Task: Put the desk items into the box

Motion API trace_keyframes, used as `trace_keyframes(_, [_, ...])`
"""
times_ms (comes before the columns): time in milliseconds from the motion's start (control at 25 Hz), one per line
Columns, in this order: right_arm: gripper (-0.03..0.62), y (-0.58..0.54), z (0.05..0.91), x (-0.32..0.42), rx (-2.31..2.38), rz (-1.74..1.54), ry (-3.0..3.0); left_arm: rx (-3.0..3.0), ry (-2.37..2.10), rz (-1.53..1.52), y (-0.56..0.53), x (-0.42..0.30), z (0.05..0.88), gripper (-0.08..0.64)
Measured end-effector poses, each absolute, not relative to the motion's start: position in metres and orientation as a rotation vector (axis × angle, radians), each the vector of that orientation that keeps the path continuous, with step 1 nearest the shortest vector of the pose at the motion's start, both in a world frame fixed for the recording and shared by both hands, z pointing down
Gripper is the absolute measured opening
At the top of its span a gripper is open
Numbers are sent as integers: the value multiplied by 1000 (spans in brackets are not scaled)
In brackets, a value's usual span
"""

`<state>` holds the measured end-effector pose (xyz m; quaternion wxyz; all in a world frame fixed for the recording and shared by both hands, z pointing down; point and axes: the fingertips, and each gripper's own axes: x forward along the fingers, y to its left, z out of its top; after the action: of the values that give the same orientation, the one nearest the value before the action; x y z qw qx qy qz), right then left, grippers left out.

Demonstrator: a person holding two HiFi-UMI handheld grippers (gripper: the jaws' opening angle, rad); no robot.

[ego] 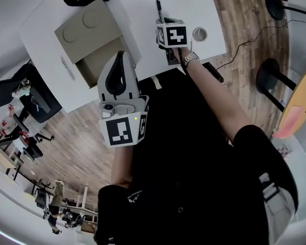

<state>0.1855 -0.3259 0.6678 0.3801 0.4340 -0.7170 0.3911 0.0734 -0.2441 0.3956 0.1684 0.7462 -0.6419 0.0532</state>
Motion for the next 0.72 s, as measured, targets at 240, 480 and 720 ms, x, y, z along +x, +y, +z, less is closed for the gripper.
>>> trace_keyframes(240, [95, -324, 678, 183, 1102, 997, -1800, 2109, -1825, 159, -243, 72, 402, 8])
trace_keyframes(480, [65, -323, 682, 186, 1140, 936, -1765, 2081, -1849, 158, -237, 64, 402, 8])
trace_keyframes(720, [40, -324, 682, 189, 1154, 930, -1764, 2064, -1876, 154, -232, 59, 403, 8])
